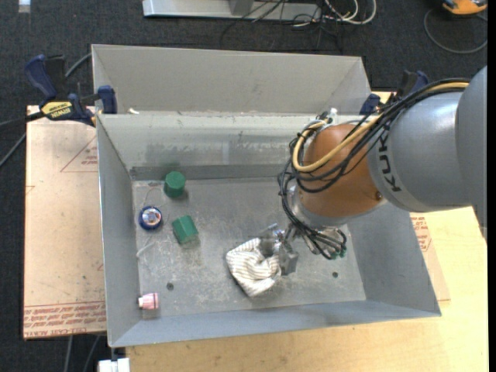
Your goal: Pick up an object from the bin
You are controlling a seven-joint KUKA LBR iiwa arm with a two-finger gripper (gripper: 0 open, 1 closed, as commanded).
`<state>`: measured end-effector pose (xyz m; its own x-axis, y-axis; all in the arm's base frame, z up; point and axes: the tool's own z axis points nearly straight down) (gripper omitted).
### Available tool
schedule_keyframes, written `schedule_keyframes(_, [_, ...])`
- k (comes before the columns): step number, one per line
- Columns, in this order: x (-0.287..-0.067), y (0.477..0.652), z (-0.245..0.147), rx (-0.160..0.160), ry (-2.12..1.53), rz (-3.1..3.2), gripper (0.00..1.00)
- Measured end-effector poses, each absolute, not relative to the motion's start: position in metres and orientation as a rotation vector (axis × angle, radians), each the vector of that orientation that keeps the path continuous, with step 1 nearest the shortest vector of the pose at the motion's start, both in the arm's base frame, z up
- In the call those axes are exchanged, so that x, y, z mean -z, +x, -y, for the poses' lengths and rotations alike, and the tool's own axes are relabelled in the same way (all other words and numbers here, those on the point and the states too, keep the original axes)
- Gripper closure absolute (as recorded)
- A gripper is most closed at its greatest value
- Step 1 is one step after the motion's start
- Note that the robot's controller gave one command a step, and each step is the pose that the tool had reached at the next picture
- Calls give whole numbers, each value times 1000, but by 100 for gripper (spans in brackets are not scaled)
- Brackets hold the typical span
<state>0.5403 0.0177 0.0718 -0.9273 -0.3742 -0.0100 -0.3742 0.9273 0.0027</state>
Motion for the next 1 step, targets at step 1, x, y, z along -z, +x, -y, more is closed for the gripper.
schedule_keyframes(1, [-72, 540, -18, -7, -597, -3075, 100])
